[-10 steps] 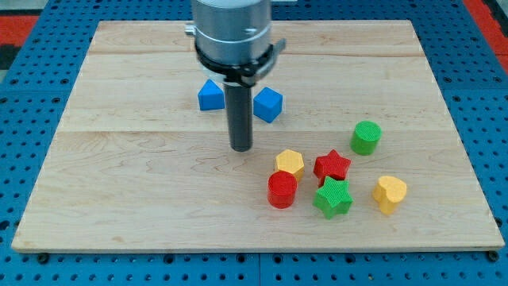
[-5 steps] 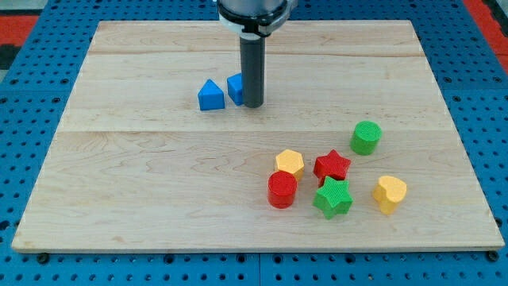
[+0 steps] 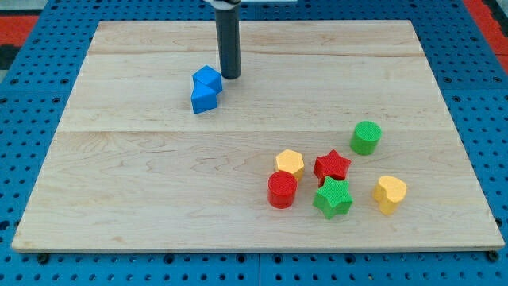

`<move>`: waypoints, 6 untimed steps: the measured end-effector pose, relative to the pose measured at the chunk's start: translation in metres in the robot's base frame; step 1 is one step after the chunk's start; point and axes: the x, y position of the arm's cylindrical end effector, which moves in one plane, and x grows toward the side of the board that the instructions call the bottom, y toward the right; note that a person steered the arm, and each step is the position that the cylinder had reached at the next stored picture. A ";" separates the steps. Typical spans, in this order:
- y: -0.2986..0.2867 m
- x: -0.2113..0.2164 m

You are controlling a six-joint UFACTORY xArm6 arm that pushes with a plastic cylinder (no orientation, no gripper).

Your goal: Push the blue cube into the blue triangle

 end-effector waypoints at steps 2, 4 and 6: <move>-0.074 0.015; -0.048 0.037; -0.095 0.095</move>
